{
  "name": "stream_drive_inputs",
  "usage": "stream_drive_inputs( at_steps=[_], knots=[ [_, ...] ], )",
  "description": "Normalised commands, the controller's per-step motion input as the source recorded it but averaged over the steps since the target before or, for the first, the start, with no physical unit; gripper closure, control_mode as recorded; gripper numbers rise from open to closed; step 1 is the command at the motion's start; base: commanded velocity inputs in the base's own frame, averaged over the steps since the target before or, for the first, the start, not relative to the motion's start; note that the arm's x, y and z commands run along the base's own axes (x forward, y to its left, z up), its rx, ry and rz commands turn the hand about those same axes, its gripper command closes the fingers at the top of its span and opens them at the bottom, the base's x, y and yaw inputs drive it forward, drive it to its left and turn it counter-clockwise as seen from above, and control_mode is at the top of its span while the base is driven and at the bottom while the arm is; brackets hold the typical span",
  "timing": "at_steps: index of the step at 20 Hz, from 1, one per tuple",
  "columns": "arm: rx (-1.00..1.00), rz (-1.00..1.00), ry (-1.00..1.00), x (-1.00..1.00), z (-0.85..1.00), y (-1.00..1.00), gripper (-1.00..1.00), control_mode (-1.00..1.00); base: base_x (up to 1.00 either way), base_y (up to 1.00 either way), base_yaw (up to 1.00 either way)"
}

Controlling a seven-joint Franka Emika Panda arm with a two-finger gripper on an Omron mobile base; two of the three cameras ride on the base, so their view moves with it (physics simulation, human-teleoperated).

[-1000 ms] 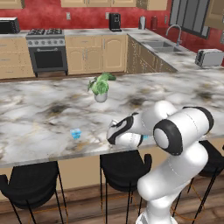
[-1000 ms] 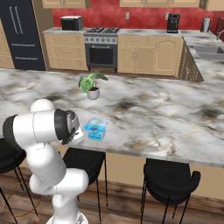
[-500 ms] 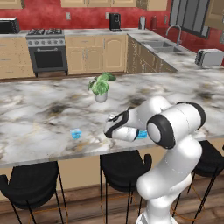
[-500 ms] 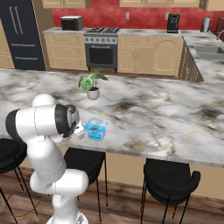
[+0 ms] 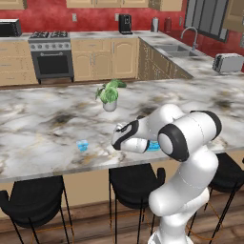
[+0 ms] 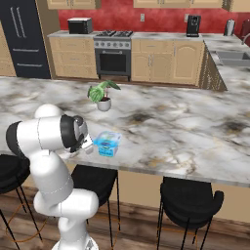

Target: Stack the yogurt containers by placing the smaller containers on top of the larger containers.

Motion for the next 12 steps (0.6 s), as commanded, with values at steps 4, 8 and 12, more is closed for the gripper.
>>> stream_drive_inputs(
  at_steps=[4,8,12],
  knots=[
    [0.0,0.0,0.0,0.0,-0.01,0.0,1.0,-1.0,0.0,0.0,0.0],
    [0.02,0.0,-0.09,0.0,0.07,0.0,1.0,-1.0,0.0,0.0,0.0],
    [0.06,0.0,-0.17,-0.1,0.44,0.0,1.0,-1.0,0.0,0.0,0.0]
  ],
)
